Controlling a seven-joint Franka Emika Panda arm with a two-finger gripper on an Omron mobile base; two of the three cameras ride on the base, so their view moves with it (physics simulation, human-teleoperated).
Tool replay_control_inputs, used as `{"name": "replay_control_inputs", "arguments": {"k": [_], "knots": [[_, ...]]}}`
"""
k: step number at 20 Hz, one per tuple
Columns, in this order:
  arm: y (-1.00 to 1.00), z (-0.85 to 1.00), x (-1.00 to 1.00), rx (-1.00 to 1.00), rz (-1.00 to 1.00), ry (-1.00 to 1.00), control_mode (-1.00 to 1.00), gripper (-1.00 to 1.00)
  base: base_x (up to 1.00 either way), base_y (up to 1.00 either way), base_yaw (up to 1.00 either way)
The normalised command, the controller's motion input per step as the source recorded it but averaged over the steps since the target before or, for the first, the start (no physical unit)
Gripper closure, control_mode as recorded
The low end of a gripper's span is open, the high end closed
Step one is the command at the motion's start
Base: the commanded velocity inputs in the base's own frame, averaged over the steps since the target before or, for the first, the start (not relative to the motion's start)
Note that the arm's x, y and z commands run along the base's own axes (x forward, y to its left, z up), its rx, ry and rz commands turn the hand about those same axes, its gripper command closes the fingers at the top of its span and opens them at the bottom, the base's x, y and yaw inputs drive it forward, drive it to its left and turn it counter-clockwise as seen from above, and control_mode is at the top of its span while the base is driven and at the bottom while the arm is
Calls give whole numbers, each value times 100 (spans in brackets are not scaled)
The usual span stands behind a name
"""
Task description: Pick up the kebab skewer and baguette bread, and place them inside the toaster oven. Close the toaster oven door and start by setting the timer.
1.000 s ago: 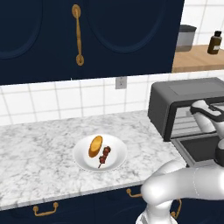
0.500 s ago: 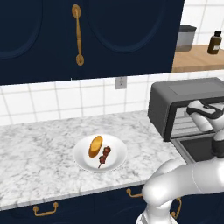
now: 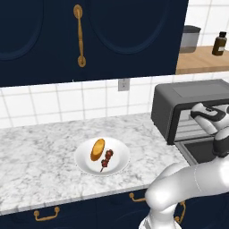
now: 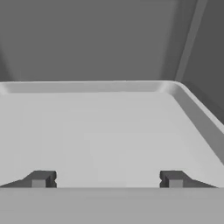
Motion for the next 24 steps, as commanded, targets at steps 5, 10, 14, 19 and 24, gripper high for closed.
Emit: {"name": "replay_control_inputs", "arguments": {"k": [5,10,14,19,24], "knots": [[-3,-89,-56,5,0,3,-100,-100,0,0,0],[0,-86,-72,2,0,3,-100,-100,0,0,0],[0,-87,-71,0,0,7,-100,-100,0,0,0],[0,-83,-62,0,0,10,-100,-100,0,0,0],[0,-91,-61,0,0,1,-100,-100,0,0,0]]}}
